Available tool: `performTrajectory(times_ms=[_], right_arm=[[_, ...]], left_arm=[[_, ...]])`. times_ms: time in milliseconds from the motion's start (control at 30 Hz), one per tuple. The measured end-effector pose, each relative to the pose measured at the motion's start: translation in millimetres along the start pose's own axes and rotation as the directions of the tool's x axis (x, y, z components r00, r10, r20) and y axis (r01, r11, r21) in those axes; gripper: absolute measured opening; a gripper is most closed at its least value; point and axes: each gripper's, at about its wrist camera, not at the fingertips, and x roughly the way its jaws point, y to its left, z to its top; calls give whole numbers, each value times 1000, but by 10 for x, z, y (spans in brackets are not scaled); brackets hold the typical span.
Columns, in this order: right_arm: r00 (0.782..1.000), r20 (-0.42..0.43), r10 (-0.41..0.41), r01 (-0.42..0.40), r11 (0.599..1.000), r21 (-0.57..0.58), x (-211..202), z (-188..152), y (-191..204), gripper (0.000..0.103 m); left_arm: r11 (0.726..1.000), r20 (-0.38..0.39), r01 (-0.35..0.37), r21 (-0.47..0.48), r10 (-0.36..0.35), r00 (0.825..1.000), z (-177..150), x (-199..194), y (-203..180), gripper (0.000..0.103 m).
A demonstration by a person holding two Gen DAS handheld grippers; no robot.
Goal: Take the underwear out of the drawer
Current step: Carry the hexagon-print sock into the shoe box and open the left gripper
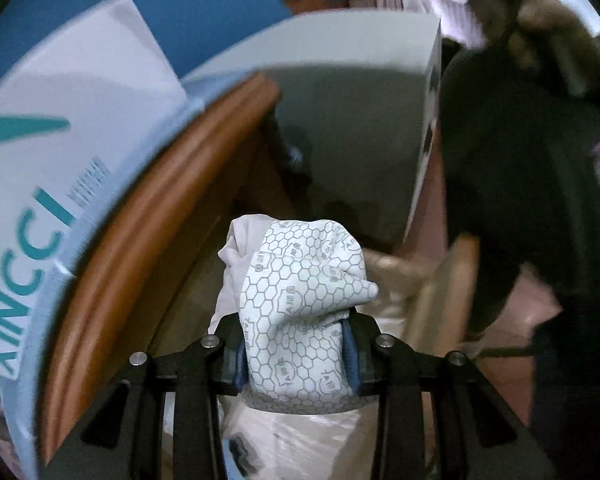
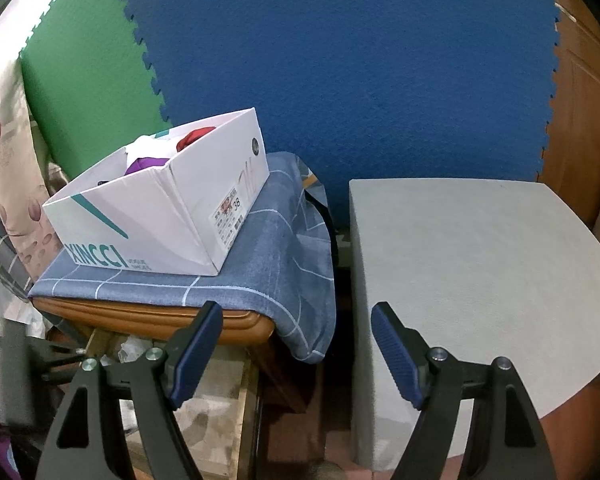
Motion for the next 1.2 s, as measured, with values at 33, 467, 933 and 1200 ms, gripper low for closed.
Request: performTrajectory(times_ms=[33,467,933,1200], right_arm=[[1000,1,0,0,1000,-1,-3,2,1,79],[1000,5,5,-5,1000,-2,-11,-3,12,79],[1000,14,15,-15,1000,5,-41,-15,12,79],[1000,12,14,-14,1000,3,-39,-26,17,79]], left_arm=[[1000,14,4,-13,-4,1000,28,-61,-2,33],[969,218,-31,-246,86,972,640,-1190,847,34],[873,62,-272,-404,323,945,834,-1488,2111,35],[856,-28,-298,-422,316,948,845,-1091,2292,36]])
